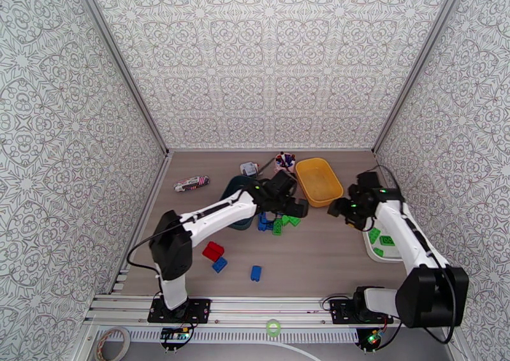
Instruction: Sort the legos into containers by color
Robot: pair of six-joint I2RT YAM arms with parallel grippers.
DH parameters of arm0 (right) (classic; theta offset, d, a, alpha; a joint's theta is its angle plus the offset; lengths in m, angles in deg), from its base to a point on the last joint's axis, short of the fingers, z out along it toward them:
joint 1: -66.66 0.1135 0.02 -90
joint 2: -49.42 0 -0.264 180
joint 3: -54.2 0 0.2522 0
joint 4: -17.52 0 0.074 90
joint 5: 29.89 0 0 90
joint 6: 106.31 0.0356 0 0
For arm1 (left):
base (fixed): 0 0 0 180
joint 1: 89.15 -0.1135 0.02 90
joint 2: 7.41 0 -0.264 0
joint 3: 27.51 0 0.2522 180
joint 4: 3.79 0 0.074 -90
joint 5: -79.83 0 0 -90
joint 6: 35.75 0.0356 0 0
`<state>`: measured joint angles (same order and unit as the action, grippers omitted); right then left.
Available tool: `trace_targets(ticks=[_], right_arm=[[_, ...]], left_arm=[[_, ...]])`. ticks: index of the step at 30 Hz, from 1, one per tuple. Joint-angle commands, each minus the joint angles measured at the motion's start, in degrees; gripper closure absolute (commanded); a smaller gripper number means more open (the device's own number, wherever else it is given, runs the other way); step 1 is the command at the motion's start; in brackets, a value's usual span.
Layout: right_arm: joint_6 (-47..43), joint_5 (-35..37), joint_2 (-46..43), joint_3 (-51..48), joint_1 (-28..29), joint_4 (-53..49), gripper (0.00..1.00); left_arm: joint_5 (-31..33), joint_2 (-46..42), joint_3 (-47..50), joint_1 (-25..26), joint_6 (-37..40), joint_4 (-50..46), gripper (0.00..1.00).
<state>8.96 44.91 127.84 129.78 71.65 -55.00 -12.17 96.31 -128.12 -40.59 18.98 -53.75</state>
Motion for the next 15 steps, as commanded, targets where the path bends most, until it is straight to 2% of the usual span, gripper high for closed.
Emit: trace_targets(ticks=[1, 10, 15], right_arm=[[0.6, 2.6, 2.8, 2.5, 5.8, 0.3, 0.29], [9.1, 2.4, 11.1, 5.7, 20.7, 5.6, 0.3], [13.5, 3.6, 18.1, 11.1, 28.6, 7.4, 0.3]], left_arm=[[2.9, -4.9, 5.4, -2.1, -3.8, 2.4, 0.01], [6.8, -15.4, 18.4, -6.5, -8.5, 2.4, 0.01], [8.9, -20.9, 24.3, -7.3, -11.5, 1.4, 0.01]])
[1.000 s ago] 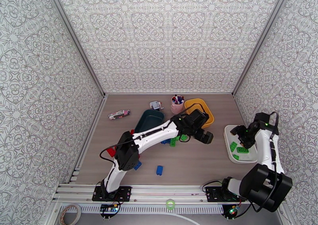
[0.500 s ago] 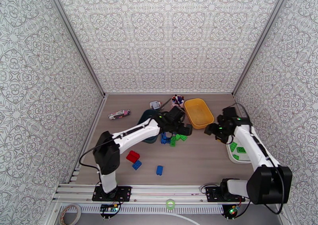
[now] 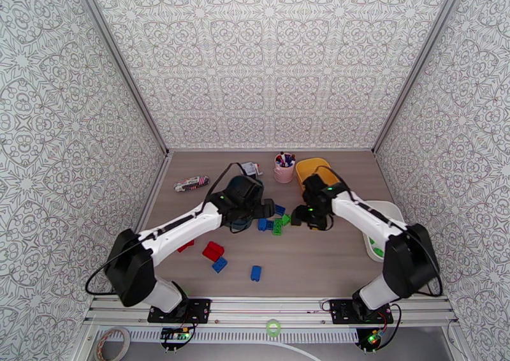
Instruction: Sort the legos into containers by color
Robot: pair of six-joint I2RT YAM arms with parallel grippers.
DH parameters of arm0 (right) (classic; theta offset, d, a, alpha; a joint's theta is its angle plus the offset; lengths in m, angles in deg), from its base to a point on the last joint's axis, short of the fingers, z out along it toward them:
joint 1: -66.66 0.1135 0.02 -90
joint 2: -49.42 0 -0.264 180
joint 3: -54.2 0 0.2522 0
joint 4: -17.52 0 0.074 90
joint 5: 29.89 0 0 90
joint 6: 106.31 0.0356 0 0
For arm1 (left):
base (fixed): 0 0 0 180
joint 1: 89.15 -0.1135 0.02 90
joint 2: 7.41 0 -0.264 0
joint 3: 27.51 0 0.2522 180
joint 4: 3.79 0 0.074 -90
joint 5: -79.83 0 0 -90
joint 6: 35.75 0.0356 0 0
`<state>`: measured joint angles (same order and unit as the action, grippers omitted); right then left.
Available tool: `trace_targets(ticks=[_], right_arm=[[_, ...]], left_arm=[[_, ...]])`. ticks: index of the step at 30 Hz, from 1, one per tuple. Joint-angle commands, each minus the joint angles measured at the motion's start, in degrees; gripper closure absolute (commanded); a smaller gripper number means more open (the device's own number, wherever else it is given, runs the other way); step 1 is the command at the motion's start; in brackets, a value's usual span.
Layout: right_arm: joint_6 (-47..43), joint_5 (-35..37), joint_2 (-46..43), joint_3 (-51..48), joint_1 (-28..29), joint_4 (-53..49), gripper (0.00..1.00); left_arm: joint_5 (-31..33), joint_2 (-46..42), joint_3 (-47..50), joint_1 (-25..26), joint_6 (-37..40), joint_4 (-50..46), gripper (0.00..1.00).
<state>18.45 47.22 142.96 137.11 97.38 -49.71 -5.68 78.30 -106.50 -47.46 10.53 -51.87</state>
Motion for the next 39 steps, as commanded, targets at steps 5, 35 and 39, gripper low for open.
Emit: trace_targets(ticks=[5, 35, 39], right_arm=[[5.4, 3.1, 10.3, 10.4, 7.6, 0.7, 0.38], [4.4, 6.1, 19.9, 14.4, 11.6, -0.8, 0.46], [4.5, 6.2, 20.0, 13.2, 11.8, -0.6, 0.47]], left_arm=[[3.4, -7.6, 7.8, -0.6, -5.9, -0.1, 0.01], [5.0, -12.7, 12.2, -0.5, -9.0, -0.5, 0.01], [4.9, -12.5, 12.0, -0.4, -9.0, -0.6, 0.01]])
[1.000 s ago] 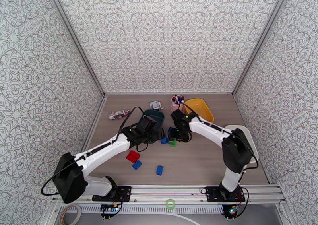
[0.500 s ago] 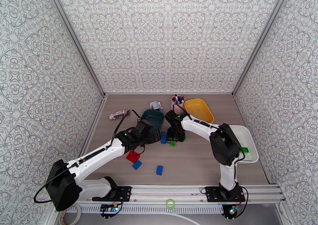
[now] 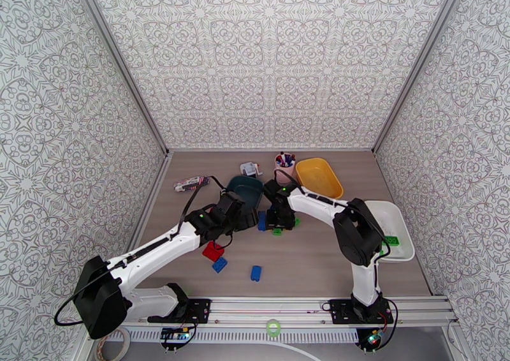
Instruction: Sort the legos into containers by color
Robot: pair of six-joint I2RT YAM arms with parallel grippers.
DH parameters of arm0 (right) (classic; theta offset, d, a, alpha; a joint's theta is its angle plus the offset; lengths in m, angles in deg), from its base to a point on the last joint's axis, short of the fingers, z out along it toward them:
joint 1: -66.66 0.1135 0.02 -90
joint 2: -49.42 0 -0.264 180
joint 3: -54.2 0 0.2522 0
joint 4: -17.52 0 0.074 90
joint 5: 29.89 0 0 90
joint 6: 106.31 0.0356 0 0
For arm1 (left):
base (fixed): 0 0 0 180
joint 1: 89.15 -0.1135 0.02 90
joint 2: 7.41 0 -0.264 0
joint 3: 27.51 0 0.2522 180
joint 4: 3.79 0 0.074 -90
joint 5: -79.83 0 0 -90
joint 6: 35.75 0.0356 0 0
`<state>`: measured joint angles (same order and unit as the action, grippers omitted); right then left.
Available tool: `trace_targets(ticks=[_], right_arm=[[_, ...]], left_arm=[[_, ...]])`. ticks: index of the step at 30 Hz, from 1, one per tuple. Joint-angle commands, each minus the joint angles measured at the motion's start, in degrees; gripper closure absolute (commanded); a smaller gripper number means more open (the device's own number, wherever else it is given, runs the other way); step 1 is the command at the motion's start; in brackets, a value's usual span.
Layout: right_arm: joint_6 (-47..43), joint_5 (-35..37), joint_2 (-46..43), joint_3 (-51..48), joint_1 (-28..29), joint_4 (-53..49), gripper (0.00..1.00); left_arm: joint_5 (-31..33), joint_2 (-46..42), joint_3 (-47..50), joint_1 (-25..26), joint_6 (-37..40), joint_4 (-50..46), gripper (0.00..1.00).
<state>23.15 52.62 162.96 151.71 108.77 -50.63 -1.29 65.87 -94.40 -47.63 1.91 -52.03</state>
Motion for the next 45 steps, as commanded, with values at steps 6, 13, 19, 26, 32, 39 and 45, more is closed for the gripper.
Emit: trace_targets(ticks=[6, 13, 19, 26, 32, 39, 45], right_arm=[[0.0, 1.5, 1.0, -1.1, 0.5, 0.0, 0.48], [-0.4, 2.9, 3.4, 1.0, 0.5, -0.9, 0.52], [-0.5, 3.6, 3.3, 0.3, 0.5, -0.8, 0.59], [-0.1, 5.7, -2.6, -1.1, 0.5, -2.1, 0.69], [0.4, 6.9, -8.0, -2.3, 0.0, -3.3, 0.71], [0.4, 7.6, -13.1, -3.8, -4.2, -3.7, 0.73], [-0.1, 8.1, -20.2, -7.3, -11.9, -4.5, 0.73]], left_arm=[[0.7, -0.1, 0.0, 0.2, -0.6, -0.4, 0.01], [0.9, -0.4, 0.1, 0.7, -0.8, -0.6, 0.01], [1.0, -0.4, 0.0, 0.9, -0.7, -0.7, 0.01], [0.7, 1.1, -0.7, 1.4, -0.5, 0.3, 0.01], [-0.1, 4.5, -3.8, 2.3, 0.6, 1.8, 0.01], [-5.0, 9.9, -7.1, 2.5, 2.5, 7.3, 0.01], [-11.0, 18.4, -15.8, 5.0, 6.4, 9.7, 0.01]])
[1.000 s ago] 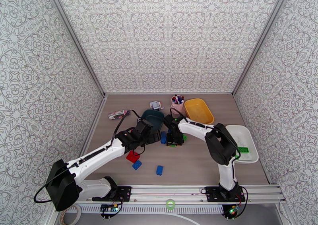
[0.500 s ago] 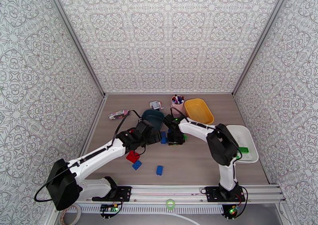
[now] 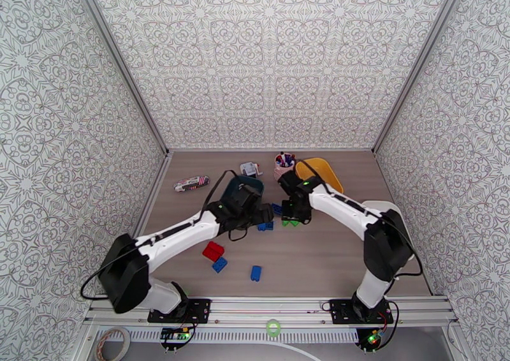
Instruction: Sort the legos into containers by color
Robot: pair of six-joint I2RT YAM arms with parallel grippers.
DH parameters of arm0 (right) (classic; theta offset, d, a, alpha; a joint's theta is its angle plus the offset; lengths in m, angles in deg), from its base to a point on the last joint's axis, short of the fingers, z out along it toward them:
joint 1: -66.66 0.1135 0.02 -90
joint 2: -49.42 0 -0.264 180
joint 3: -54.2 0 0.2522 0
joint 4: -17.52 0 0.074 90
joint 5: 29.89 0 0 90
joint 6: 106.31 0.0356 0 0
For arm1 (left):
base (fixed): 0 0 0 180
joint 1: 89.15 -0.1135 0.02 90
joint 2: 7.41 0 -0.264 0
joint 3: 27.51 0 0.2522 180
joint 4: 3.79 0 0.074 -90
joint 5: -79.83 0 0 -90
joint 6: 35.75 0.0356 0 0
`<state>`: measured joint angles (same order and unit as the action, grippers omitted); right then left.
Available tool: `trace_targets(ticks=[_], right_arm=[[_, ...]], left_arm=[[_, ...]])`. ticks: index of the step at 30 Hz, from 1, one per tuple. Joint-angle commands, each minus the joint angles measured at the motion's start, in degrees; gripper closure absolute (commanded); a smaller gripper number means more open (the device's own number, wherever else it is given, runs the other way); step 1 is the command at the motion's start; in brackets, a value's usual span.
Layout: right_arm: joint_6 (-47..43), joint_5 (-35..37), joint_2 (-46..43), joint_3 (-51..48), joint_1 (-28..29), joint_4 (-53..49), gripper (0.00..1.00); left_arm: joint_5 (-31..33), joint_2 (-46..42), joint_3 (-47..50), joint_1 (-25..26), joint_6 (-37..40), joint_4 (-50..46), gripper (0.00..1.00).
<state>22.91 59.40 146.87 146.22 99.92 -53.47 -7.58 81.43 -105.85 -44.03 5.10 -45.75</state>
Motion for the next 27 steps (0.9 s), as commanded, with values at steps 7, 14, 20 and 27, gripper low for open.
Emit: trace_targets(ticks=[7, 14, 20, 27], right_arm=[[-2.6, 1.6, -15.3, -9.6, -20.2, -3.4, 0.73], [-7.6, 1.2, -21.8, -14.0, -40.9, -5.2, 0.73], [-10.5, 0.5, -21.5, -16.5, -54.6, -4.3, 0.73], [-12.5, 0.3, -19.1, -16.6, -60.4, -3.3, 0.58]], left_arm=[[-17.3, 17.5, -21.8, 5.8, 9.6, 4.1, 0.01], [-24.7, 33.7, -47.6, 11.4, 18.9, -9.2, 0.01], [-26.1, 43.3, -65.5, 15.4, 24.3, -18.3, 0.01], [-26.4, 45.3, -69.5, 17.0, 25.8, -20.1, 0.01]])
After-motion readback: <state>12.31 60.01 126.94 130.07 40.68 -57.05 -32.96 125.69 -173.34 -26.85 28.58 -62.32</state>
